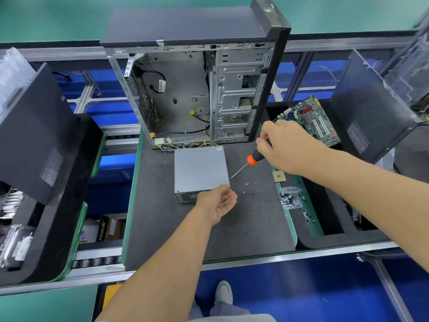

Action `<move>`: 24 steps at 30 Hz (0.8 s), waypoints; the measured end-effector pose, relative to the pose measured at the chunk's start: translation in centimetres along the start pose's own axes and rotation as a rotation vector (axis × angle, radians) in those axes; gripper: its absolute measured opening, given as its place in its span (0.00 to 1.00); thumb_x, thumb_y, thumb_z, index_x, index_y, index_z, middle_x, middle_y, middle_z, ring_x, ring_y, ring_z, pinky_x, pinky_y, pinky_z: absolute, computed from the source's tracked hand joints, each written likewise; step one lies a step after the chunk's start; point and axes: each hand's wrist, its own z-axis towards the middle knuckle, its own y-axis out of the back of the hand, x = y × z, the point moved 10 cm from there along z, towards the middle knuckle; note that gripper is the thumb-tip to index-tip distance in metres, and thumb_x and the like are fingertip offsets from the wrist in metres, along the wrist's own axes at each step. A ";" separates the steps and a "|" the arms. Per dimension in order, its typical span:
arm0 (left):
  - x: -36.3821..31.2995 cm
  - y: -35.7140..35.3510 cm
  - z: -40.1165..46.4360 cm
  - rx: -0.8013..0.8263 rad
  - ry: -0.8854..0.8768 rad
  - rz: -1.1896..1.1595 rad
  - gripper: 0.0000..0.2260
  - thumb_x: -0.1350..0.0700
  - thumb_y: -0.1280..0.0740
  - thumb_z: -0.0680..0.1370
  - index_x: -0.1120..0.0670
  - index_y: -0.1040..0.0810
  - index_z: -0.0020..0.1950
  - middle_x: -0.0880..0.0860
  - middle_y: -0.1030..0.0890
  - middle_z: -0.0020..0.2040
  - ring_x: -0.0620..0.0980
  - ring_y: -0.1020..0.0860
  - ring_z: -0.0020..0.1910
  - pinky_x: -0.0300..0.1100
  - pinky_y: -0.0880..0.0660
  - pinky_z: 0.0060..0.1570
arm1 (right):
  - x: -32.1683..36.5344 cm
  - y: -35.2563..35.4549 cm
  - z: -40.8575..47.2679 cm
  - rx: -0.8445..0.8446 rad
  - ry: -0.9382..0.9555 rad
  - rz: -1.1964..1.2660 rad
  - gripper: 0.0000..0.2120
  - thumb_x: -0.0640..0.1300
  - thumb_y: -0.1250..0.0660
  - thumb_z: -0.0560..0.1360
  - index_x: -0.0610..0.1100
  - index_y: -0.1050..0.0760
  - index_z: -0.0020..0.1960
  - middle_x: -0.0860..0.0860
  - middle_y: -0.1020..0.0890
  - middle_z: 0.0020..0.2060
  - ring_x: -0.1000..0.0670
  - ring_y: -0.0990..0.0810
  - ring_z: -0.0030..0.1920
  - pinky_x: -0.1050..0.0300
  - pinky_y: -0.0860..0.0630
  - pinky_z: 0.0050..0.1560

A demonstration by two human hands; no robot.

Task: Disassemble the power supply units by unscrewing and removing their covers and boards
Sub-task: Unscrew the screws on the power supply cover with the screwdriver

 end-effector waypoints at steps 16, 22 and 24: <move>3.3 1.5 1.9 -0.044 -0.151 0.455 0.09 0.72 0.38 0.80 0.64 0.20 0.51 0.63 0.17 0.49 0.54 0.15 0.43 0.38 0.18 0.40 | -6.9 -3.1 -2.9 -0.164 -0.327 0.387 0.10 0.48 0.41 0.81 0.42 0.27 0.48 0.45 0.24 0.39 0.44 0.27 0.40 0.51 0.35 0.40; 2.1 -3.9 2.6 -0.014 -0.459 0.929 0.09 0.68 0.37 0.80 0.61 0.17 0.51 0.56 0.18 0.41 0.52 0.18 0.40 0.41 0.19 0.43 | -11.8 -10.1 -9.4 -0.266 -0.696 0.819 0.08 0.50 0.40 0.79 0.52 0.24 0.45 0.55 0.21 0.33 0.58 0.23 0.33 0.67 0.31 0.30; 1.3 -6.0 2.9 -0.010 -0.590 1.212 0.09 0.64 0.36 0.80 0.59 0.17 0.54 0.56 0.17 0.47 0.54 0.18 0.46 0.45 0.20 0.50 | -12.6 -12.4 -11.3 -0.305 -0.794 0.928 0.08 0.49 0.40 0.79 0.53 0.24 0.44 0.60 0.20 0.33 0.63 0.24 0.32 0.70 0.32 0.29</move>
